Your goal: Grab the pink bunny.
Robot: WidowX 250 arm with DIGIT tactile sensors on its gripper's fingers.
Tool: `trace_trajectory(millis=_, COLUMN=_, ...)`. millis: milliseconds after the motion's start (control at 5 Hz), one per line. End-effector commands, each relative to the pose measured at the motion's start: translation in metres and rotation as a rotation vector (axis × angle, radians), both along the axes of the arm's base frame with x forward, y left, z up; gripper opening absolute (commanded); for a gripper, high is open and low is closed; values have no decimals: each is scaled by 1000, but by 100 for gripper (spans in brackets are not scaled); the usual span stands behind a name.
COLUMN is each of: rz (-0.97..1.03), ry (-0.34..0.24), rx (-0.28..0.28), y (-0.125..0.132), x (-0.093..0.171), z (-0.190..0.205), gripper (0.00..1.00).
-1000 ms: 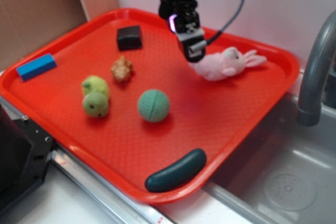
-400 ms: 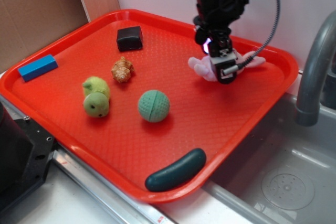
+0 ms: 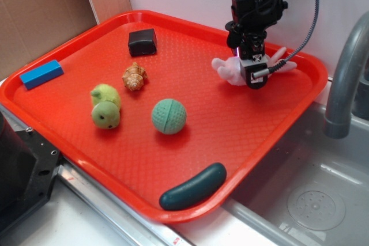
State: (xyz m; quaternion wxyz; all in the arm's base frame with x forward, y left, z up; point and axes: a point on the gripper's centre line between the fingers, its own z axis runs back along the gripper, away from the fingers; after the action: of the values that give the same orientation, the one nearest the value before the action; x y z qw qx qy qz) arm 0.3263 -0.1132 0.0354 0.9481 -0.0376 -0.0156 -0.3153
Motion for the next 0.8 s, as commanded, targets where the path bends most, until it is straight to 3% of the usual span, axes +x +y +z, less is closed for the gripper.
trace_trajectory(millis=0, rz=-66, ry=-68, rx=-4, y=6, x=-26, z=70, gripper=0)
trace_trajectory(millis=200, rz=-56, ry=-83, rx=6, y=11, x=-51, z=96, gripper=0)
trace_trajectory(millis=400, rz=-17, ry=-136, rx=-1, y=27, x=-82, z=121, gripper=0)
trace_trajectory(millis=600, rz=120, ry=-138, rx=-39, y=48, x=-106, z=132, gripper=0)
